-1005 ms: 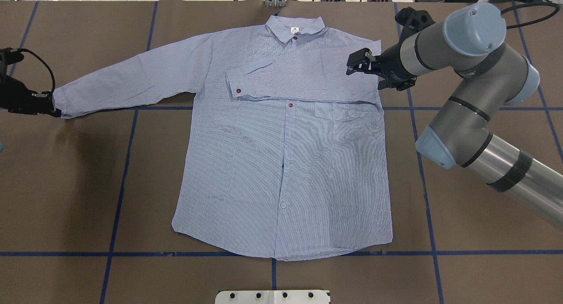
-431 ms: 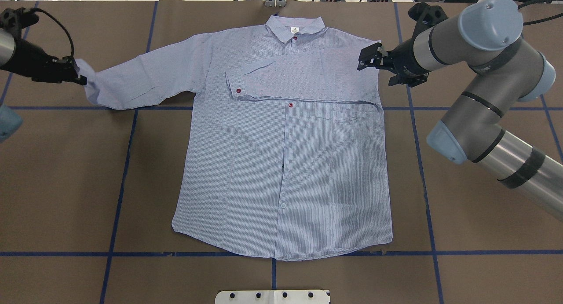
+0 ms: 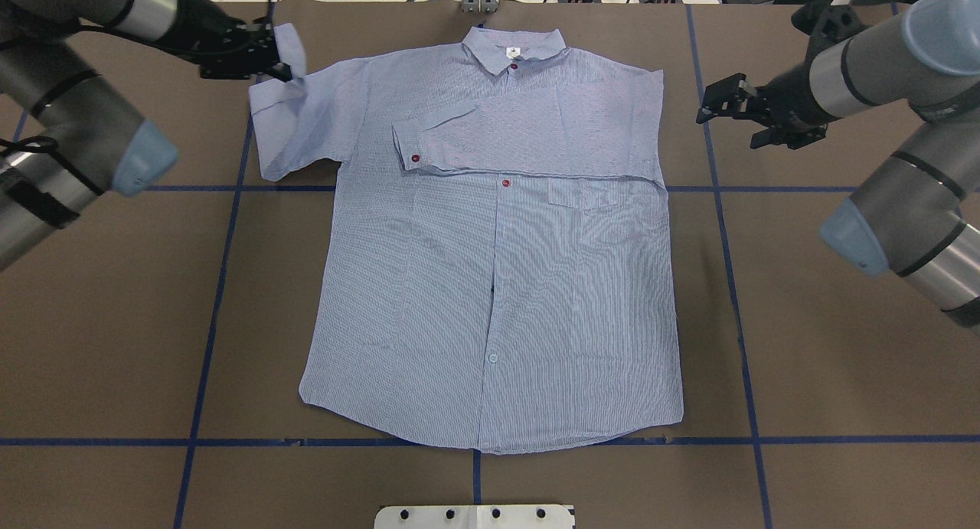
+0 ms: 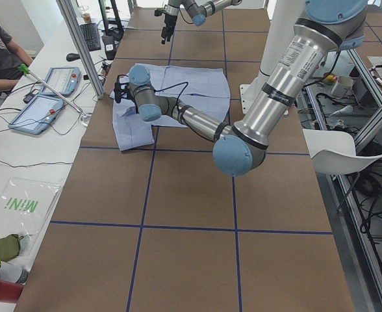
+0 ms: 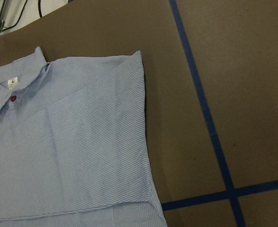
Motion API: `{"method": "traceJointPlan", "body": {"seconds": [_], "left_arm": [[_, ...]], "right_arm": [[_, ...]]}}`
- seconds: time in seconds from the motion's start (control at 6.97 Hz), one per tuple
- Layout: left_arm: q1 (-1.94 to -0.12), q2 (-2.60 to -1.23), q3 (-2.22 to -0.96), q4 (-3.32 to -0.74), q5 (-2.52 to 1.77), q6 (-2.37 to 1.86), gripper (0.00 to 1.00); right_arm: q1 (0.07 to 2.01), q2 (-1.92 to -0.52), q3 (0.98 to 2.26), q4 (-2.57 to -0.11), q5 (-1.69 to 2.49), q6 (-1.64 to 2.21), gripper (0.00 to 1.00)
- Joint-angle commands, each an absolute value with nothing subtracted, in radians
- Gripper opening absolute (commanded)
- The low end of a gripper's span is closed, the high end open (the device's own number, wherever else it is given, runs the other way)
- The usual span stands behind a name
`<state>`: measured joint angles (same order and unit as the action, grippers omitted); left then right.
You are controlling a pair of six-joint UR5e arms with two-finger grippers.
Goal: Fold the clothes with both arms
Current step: 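Carry the other sleeve with the left gripper across the shirt toward the collar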
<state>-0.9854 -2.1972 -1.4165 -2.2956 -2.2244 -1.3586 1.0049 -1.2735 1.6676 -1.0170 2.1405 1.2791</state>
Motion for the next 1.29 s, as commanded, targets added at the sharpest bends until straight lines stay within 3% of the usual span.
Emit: {"method": "traceJointPlan", "body": {"seconds": [0.0, 0.29, 0.86, 1.0, 1.15], "left_arm": [[-0.827, -2.427, -1.364, -2.255, -2.064, -1.565, 0.0], [-0.729, -2.543, -1.325, -2.229, -1.95, -1.685, 0.0], [-0.627, -2.569, -1.307, -2.235, -1.798, -1.749, 0.0], [-0.618, -2.6, -1.264, -2.235, -1.787, -1.764, 0.27], [-0.617, -2.621, -1.237, -2.235, -1.787, -1.761, 0.78]], "right_arm": [[1.071, -1.333, 1.678, -1.015, 2.198, 1.23, 1.0], [1.08, -1.342, 1.677, -1.017, 2.197, 1.23, 1.0], [1.085, -1.341, 1.667, -1.019, 2.181, 1.23, 1.0], [1.085, -1.342, 1.667, -1.019, 2.181, 1.23, 1.0], [1.085, -1.342, 1.667, -1.019, 2.181, 1.23, 1.0]]}}
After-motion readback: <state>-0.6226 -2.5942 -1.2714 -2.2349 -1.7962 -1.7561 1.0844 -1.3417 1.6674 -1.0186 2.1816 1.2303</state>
